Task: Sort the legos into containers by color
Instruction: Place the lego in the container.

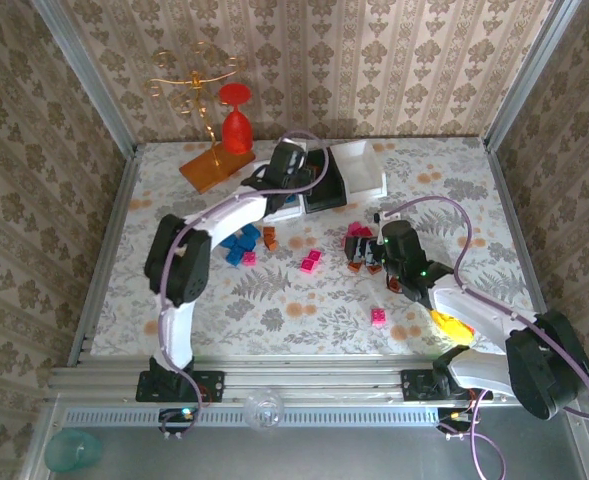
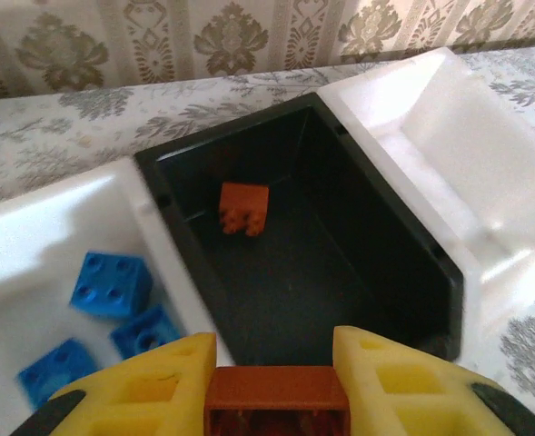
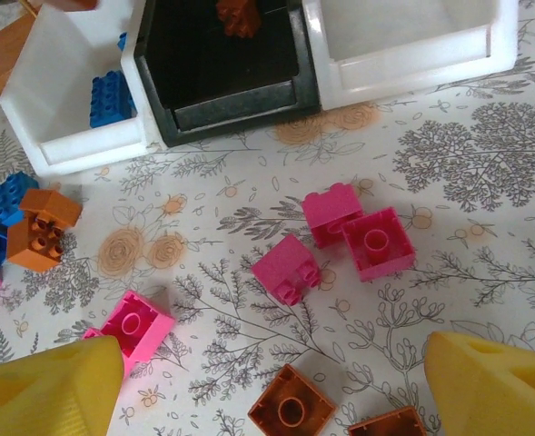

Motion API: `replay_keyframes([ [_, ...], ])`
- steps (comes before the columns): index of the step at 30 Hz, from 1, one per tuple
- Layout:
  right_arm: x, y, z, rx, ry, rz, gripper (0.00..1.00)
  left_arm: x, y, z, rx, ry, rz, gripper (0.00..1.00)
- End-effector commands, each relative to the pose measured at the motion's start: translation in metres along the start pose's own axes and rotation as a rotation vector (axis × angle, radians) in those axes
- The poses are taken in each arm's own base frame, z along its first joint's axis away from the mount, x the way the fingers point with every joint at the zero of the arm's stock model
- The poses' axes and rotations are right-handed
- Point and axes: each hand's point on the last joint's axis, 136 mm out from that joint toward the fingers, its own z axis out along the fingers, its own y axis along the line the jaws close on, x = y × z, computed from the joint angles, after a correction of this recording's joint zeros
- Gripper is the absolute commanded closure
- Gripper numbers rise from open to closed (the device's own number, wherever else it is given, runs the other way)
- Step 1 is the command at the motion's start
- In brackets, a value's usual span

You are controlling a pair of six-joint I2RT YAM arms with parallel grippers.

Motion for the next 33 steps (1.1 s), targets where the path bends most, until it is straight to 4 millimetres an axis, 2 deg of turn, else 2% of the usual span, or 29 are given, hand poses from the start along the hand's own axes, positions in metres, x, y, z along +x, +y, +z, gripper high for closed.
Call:
replay_keyframes([
  [1,-0.015,-0.001,-0.005,0.017,-0.076,0.012,0.12,-0.003,-0.006,0.027,0.036,0.049,0.051,0.67],
  [6,-0.015,0.001,-0.006,0.018,-0.077,0.001,0.12,-0.012,-0.013,0.064,0.053,0.074,0.073,0.64],
  [8,-0.015,0.000,-0.006,0.022,-0.078,-0.002,0.12,-0.015,-0.012,0.070,0.052,0.085,0.076,0.58],
  [10,-0.016,0.000,-0.007,0.021,-0.083,-0.005,0.12,-0.023,-0.013,0.066,0.060,0.086,0.079,0.48],
  [12,-0.017,0.000,-0.008,0.021,-0.087,-0.007,0.12,-0.033,-0.015,0.053,0.066,0.071,0.094,0.37],
  [14,-0.017,0.001,-0.009,0.017,-0.092,-0.007,0.12,-0.039,-0.014,0.034,0.069,0.056,0.099,0.31],
  [16,-0.016,0.002,-0.009,0.012,-0.093,-0.012,0.12,-0.039,-0.013,0.010,0.080,0.042,0.101,0.28],
  [18,-0.017,0.005,-0.009,0.001,-0.094,-0.021,0.12,-0.033,-0.008,-0.024,0.088,0.024,0.101,0.27],
  [22,-0.017,0.019,-0.011,-0.044,-0.104,-0.074,0.12,0.016,0.014,-0.088,0.087,0.028,0.066,0.27],
  [24,-0.015,0.029,-0.011,-0.066,-0.108,-0.111,0.12,0.057,0.032,-0.116,0.050,0.083,0.019,0.27],
  [27,-0.013,0.037,-0.008,-0.078,-0.105,-0.136,0.12,0.108,0.050,-0.147,0.015,0.154,-0.022,0.28],
  [30,-0.008,0.039,-0.002,-0.083,-0.087,-0.133,0.12,0.135,0.053,-0.156,0.022,0.214,-0.031,0.29],
  [33,-0.004,0.042,0.003,-0.087,-0.066,-0.134,0.12,0.143,0.045,-0.147,0.050,0.267,-0.041,0.33],
])
